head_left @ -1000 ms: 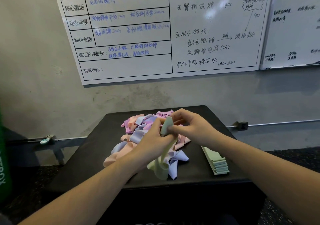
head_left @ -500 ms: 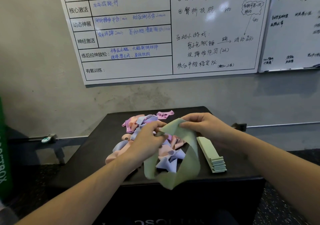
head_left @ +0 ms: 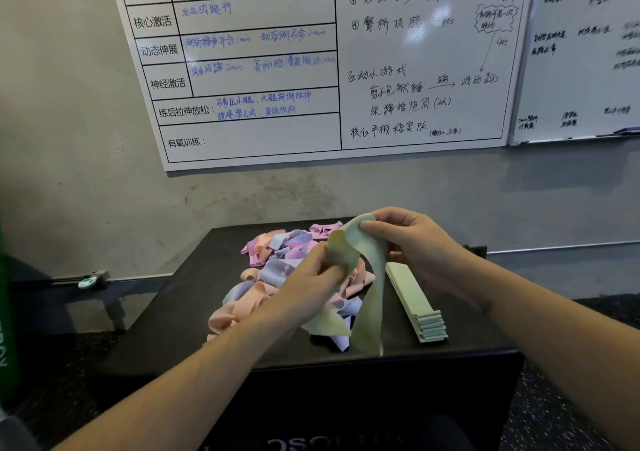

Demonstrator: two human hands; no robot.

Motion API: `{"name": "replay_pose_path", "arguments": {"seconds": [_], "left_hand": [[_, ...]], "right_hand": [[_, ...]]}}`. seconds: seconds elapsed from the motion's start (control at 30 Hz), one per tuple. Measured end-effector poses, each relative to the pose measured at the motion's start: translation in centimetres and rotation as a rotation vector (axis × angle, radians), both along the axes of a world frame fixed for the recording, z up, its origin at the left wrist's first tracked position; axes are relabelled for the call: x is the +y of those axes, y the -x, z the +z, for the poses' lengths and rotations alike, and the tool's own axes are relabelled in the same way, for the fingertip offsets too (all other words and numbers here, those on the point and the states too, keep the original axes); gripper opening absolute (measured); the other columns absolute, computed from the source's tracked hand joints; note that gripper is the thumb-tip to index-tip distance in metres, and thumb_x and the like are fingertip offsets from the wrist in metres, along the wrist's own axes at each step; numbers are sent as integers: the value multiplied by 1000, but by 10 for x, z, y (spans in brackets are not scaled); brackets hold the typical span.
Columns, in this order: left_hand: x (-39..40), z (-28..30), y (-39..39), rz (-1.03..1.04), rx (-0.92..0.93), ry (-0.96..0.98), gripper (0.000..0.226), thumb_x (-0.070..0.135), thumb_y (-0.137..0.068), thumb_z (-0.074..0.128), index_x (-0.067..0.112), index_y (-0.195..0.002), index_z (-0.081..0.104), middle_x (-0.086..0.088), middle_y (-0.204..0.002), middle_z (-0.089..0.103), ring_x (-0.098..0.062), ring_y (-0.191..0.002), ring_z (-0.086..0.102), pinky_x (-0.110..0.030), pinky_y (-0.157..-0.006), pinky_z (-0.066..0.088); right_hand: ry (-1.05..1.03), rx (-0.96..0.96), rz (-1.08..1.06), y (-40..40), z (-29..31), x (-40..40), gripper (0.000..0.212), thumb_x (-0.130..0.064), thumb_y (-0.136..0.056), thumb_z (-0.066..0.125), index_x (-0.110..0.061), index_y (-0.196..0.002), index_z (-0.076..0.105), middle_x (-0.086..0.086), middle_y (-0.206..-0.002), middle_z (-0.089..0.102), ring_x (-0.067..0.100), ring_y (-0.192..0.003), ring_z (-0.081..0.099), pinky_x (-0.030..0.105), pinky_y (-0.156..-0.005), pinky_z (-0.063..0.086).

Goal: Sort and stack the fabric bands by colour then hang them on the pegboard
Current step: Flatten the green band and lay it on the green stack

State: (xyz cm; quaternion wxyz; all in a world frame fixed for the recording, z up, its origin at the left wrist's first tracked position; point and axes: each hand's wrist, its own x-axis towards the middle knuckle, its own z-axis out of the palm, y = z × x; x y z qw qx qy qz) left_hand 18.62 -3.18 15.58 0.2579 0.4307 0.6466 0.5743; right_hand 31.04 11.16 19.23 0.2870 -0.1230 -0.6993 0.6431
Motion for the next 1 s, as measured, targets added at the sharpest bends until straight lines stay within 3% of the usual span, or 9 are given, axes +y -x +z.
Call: {"name": "replay_pose_path", "arguments": {"seconds": [0.07,0.17,0.37,0.53,0.6,0.7,0.77,0.87,1.0], "left_hand": [[0,-3,1,55,129,-4,16,21,-97,62,28,-111,65,0,-95,75,-7,-83,70,-17,-68,55],[4,-7,3,182,144,-38,11,24,-91,67,28,-101,65,1,-86,75,-18,-84,73,-33,-74,58],[11,-7,-10,158,6,-143,14,11,-102,54,22,-109,58,0,-82,74,-9,-73,69,-24,-65,55],[20,-7,-23,-38,-181,-147,28,12,-104,38,5,-124,58,-14,-100,67,-26,-96,66,-44,-96,55],[22,-7,-23,-56,-185,-123,26,13,-102,43,5,-121,59,-10,-98,69,-22,-95,67,-43,-93,57],[27,-11,-23,-25,-114,-7,9,15,-100,60,13,-104,68,2,-90,76,-15,-86,73,-29,-76,60],[30,-15,-22,-4,-122,77,13,24,-102,60,15,-103,70,1,-90,77,-17,-83,73,-28,-69,59],[32,-19,-22,54,-175,80,20,34,-103,57,20,-113,68,-4,-103,77,-26,-95,74,-42,-81,63],[32,-23,-19,185,-290,13,26,39,-104,54,19,-115,66,-4,-100,77,-26,-93,75,-42,-81,61]], "right_hand": [[23,-10,20,-2,1,-1,26,-32,-74,80,-17,-94,73,7,-88,69,22,-78,63,41,-78,49],[31,-38,75,-5,1,-1,16,-17,-87,73,-12,-102,72,8,-91,73,21,-78,68,36,-68,56],[-31,42,-17,-3,-2,-10,4,-9,-90,72,-11,-89,70,0,-78,71,9,-69,67,26,-53,53],[-177,75,-205,6,-7,-6,8,-10,-88,76,-11,-82,70,0,-77,68,7,-67,59,19,-60,49],[-183,77,-234,8,-8,-4,12,-10,-88,76,-13,-79,69,-3,-72,67,5,-65,57,18,-60,47],[-174,86,-208,10,-11,-5,18,-10,-86,78,-19,-75,67,-8,-68,64,3,-64,54,17,-61,45],[-208,93,-199,9,-16,-6,14,-11,-85,79,-21,-83,69,-5,-75,63,5,-68,54,20,-65,47],[-297,54,-226,0,-29,-7,26,-22,-84,81,-24,-105,64,-3,-87,64,3,-74,58,19,-72,50],[-182,-113,-57,-26,-63,-5,60,-47,-69,84,-33,-121,58,-1,-106,67,3,-95,66,20,-84,51]]}}
